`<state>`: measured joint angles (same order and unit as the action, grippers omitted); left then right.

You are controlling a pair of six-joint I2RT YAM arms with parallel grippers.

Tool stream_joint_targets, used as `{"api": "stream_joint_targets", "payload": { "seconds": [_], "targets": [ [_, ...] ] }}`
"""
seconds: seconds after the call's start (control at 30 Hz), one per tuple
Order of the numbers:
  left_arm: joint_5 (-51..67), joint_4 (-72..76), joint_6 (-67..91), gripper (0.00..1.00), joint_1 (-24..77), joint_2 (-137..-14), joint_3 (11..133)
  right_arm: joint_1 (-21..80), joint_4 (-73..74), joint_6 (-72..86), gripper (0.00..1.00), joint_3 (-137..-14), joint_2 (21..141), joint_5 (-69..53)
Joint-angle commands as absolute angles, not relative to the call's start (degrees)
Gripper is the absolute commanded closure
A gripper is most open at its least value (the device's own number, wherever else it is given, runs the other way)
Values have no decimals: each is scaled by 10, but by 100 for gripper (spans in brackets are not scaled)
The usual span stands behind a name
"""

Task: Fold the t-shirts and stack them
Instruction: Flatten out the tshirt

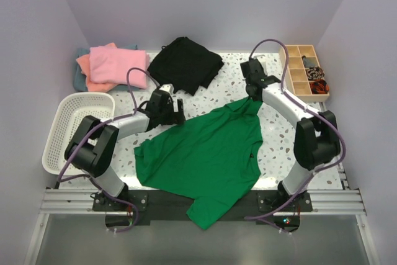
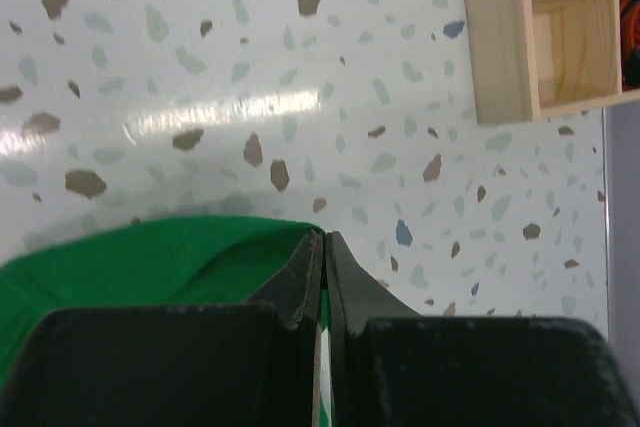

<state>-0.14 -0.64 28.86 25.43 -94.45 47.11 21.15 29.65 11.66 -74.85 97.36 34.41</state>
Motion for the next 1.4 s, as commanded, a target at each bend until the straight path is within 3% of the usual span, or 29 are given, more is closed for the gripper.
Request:
{"api": "stream_joint_targets", "payload": {
  "seconds": [0.0, 0.03, 0.13, 0.17, 0.2, 0.23, 0.27, 0.3, 0.37, 0.4, 0.5, 0.7, 0.8, 1.07, 1.2, 1.37],
  "targets": [
    [25, -9, 281, 9, 250, -969, 471, 200, 262, 101, 100, -864, 1039, 362],
    [25, -9, 280, 12, 250, -969, 472, 192, 266, 99, 100, -900, 1056, 367],
    [22, -9, 280, 36, 250, -968, 472, 174, 228, 90, 100, -933, 1094, 383],
    [23, -10, 280, 41, 250, -967, 471, 170, 219, 86, 100, -943, 1102, 380],
    [23, -9, 280, 46, 250, -969, 473, 166, 203, 83, 94, -950, 1113, 374],
    [24, -9, 280, 55, 250, -970, 475, 162, 207, 80, 75, -980, 1135, 367],
    [24, -9, 281, 57, 250, -972, 478, 162, 216, 75, 54, -998, 1151, 371],
    [24, -9, 281, 58, 250, -973, 480, 161, 254, 76, 26, -1018, 1164, 374],
    [23, -10, 282, 57, 250, -974, 478, 162, 274, 83, 13, -1035, 1169, 367],
    [21, -10, 284, 56, 250, -973, 477, 161, 268, 85, 1, -1020, 1158, 360],
    [15, -11, 286, 48, 251, -973, 478, 162, 229, 102, 1, -928, 1064, 281],
    [14, -10, 285, 49, 250, -978, 481, 177, 295, 145, 2, -799, 970, 59],
    [16, -10, 283, 59, 250, -982, 482, 188, 269, 158, 1, -717, 929, 1],
    [81, 23, 286, 98, 251, -999, 475, 193, 221, 184, 3, -589, 922, -87],
    [109, 25, 287, 100, 251, -989, 460, 196, 198, 194, 3, -547, 926, -107],
    [125, 11, 287, 100, 264, -950, 442, 197, 219, 204, 3, -539, 946, -33]
  ]
}}
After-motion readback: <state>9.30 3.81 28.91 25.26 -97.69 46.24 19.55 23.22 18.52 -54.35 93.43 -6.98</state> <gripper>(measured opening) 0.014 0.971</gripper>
